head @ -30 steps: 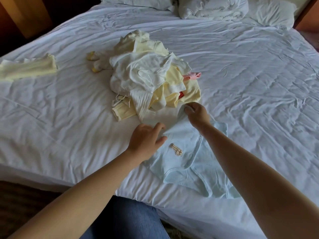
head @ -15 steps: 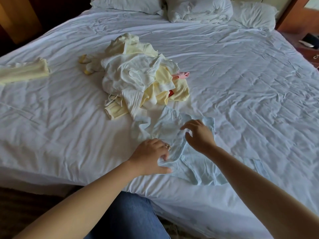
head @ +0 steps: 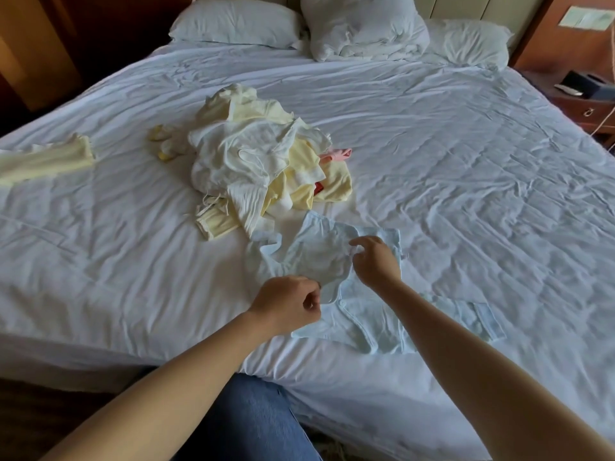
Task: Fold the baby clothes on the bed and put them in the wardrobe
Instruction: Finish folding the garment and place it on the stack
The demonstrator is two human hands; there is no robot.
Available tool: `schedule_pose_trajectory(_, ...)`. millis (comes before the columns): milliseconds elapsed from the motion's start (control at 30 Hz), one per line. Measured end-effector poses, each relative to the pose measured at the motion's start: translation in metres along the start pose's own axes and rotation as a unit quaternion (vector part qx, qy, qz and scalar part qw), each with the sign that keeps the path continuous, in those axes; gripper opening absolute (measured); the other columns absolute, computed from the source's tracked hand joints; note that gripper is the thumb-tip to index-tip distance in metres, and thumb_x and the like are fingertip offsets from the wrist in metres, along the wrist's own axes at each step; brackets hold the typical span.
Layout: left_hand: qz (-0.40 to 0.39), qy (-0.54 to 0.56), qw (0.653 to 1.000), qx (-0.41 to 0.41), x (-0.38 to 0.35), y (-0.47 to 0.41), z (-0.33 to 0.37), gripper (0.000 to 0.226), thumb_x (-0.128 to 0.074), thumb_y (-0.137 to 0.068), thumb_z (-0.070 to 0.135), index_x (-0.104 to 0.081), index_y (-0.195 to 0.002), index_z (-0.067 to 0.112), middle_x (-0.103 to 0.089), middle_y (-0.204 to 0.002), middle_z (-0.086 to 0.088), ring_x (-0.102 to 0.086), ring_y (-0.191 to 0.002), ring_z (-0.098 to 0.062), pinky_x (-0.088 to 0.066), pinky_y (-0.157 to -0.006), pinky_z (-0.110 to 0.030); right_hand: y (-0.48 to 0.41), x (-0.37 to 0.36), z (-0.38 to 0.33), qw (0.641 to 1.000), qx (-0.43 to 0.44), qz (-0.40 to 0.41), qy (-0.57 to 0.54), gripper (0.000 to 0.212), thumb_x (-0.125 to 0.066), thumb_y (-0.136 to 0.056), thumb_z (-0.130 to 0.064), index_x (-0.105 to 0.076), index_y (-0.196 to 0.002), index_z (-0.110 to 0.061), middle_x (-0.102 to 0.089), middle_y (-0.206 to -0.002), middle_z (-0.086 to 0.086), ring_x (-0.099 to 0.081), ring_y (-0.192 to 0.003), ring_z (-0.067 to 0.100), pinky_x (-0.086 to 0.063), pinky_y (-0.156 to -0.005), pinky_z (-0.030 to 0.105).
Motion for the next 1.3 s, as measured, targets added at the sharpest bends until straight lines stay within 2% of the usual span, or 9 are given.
schedule_pose_trajectory(133,-0.013,0.002,1.000,-0.002,0.000,-0.003,-0.002,0.005,-0.062,-0.076,0.025,-0.067,-0.077,0.024,-0.066,-0.078,0.012,-0.057,-0.068,-0.005,-0.041,-0.062,-0.016,-0.018,-0.012,-0.005,0.997,-0.012,-0.063,0.042,0.046,-0.044,-0.090,-0.016,-0.057,-0.134,-0.026,-0.042,-0.146,0.004,-0.038,-0.129,0.028,-0.033,-0.106,0.037)
schedule_pose_trajectory(400,-0.030,0.021,0.999,-0.033,-0.004,-0.010,0.004,0.002,-0.060,-0.074,0.024,-0.061,-0.074,0.025,-0.060,-0.072,0.013,-0.053,-0.066,-0.005,-0.034,-0.057,-0.013,-0.038,-0.005,-0.018,0.998,0.015,-0.038,0.056,0.057,-0.045,-0.088,-0.010,-0.045,-0.143,-0.023,-0.039,-0.147,0.003,-0.031,-0.135,0.028,-0.025,-0.111,0.041)
schedule_pose_trajectory(600,-0.048,-0.002,0.997,-0.066,-0.019,-0.015,0.009,0.013,-0.059,-0.078,0.034,-0.061,-0.068,0.026,-0.057,-0.073,0.011,-0.053,-0.069,-0.004,-0.039,-0.058,-0.019,-0.035,-0.012,-0.005,0.989,0.000,-0.083,0.125,0.059,-0.052,-0.092,-0.033,-0.035,-0.148,-0.028,-0.017,-0.160,0.002,-0.011,-0.147,0.026,-0.016,-0.116,0.044)
schedule_pose_trajectory(700,0.042,0.012,0.995,-0.093,-0.007,-0.013,0.004,0.015,-0.058,-0.082,0.032,-0.067,-0.073,0.024,-0.060,-0.074,0.009,-0.056,-0.072,-0.007,-0.051,-0.062,-0.028,-0.024,-0.009,-0.016,0.990,0.071,-0.026,0.119,0.058,-0.051,-0.095,-0.033,-0.034,-0.149,-0.026,-0.012,-0.162,0.001,-0.005,-0.150,0.021,-0.010,-0.120,0.042)
schedule_pose_trajectory(800,0.136,-0.055,0.984,-0.101,0.006,-0.008,-0.008,0.013,-0.058,-0.079,0.024,-0.070,-0.082,0.022,-0.059,-0.083,0.007,-0.055,-0.081,-0.014,-0.045,-0.071,-0.028,-0.003,-0.024,-0.035,0.983,0.150,-0.034,0.104,0.056,-0.045,-0.098,-0.026,-0.029,-0.152,-0.021,-0.015,-0.162,-0.001,-0.003,-0.150,0.014,-0.002,-0.122,0.033)
schedule_pose_trajectory(900,0.133,-0.103,0.983,-0.072,0.003,0.001,-0.027,0.021,-0.051,-0.080,0.024,-0.068,-0.091,0.018,-0.061,-0.097,0.003,-0.058,-0.091,-0.020,-0.044,-0.081,-0.032,0.021,-0.055,-0.031,0.971,0.166,-0.089,0.150,0.060,-0.031,-0.101,-0.042,-0.016,-0.155,-0.021,-0.006,-0.163,0.000,0.005,-0.150,0.014,0.007,-0.120,0.030)
schedule_pose_trajectory(1000,0.062,-0.061,0.995,-0.058,-0.009,0.005,-0.039,0.036,-0.044,-0.087,0.028,-0.065,-0.113,0.017,-0.058,-0.118,0.002,-0.054,-0.109,-0.018,-0.044,-0.098,-0.033,0.035,-0.071,-0.020,0.959,0.166,-0.088,0.212,0.076,-0.006,-0.092,-0.064,-0.005,-0.156,-0.024,0.003,-0.163,-0.001,0.011,-0.149,0.015,0.013,-0.119,0.033)
schedule_pose_trajectory(1100,0.037,-0.011,0.998,-0.055,-0.003,0.008,-0.043,0.034,-0.049,-0.094,0.025,-0.062,-0.125,0.017,-0.055,-0.131,0.002,-0.048,-0.124,-0.016,-0.039,-0.106,-0.032,0.032,-0.069,-0.021,0.959,0.158,-0.103,0.211,0.071,-0.018,-0.097,-0.062,-0.006,-0.156,-0.024,0.001,-0.164,-0.001,0.010,-0.150,0.016,0.010,-0.120,0.033)
schedule_pose_trajectory(1300,0.190,-0.008,0.981,-0.043,0.035,0.034,-0.066,0.029,-0.050,-0.091,0.027,-0.068,-0.110,0.015,-0.060,-0.111,0.003,-0.056,-0.101,-0.014,-0.048,-0.081,-0.027,0.021,-0.044,-0.067,0.971,0.196,-0.063,0.124,0.051,-0.048,-0.097,-0.041,-0.040,-0.145,-0.028,-0.033,-0.155,-0.005,-0.025,-0.144,0.018,-0.029,-0.113,0.040)
Point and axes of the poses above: each hand's wrist, its own y-axis away from the middle knuckle, its own x-axis out of the back of the hand, z = x × y, the point moved 7 cm from there along -y, towards the middle knuckle
